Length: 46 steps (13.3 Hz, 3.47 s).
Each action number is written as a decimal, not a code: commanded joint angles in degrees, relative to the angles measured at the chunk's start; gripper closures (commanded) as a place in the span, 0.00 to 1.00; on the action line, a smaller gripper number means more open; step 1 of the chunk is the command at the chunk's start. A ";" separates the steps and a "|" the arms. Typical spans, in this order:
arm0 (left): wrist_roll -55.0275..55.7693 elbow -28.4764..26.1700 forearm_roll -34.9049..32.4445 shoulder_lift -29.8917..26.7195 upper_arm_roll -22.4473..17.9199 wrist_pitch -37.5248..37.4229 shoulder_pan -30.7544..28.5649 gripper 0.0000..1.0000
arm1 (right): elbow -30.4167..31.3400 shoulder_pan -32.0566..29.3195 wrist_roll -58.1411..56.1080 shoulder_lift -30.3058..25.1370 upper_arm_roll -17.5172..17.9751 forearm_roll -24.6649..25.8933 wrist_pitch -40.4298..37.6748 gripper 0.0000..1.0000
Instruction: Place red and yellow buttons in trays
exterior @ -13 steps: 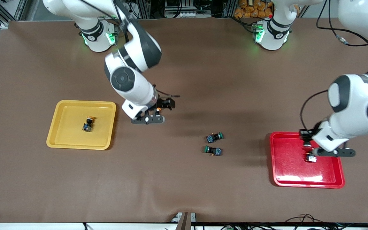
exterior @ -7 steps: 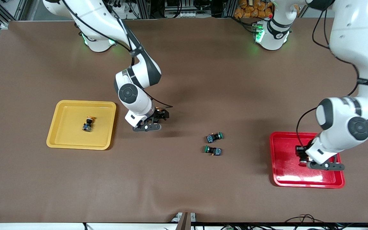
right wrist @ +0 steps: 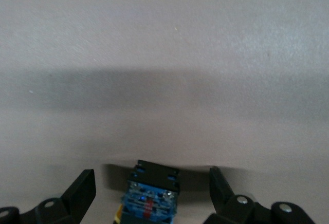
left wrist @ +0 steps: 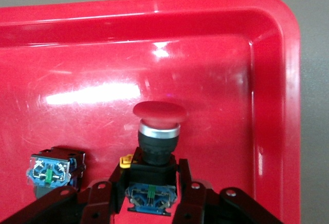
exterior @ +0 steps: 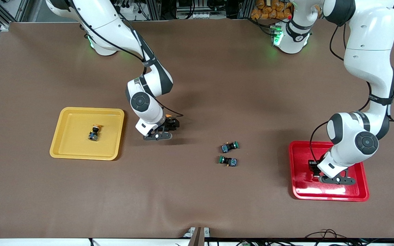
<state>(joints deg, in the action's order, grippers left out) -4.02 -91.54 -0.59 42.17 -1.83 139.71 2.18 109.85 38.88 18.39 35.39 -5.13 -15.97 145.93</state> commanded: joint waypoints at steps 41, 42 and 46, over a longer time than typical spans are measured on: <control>5.60 1.83 1.74 -40.39 5.87 -36.44 -1.92 0.00 | -17.26 -36.17 -42.40 -11.84 -0.32 7.97 -41.92 0.00; 5.51 -0.89 1.56 -42.15 6.05 -36.09 -1.83 0.00 | -21.21 -34.93 -40.47 -11.84 -0.32 7.97 -45.35 0.00; 6.47 -1.98 0.07 -43.83 7.80 -36.09 -2.27 0.00 | -31.96 -31.94 -37.21 -12.36 -0.06 7.44 -55.66 0.00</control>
<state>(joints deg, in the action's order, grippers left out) 1.02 -91.51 0.39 0.65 4.95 102.27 0.60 82.04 6.33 -20.48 22.53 -5.27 -8.79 93.78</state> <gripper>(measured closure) 0.000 0.000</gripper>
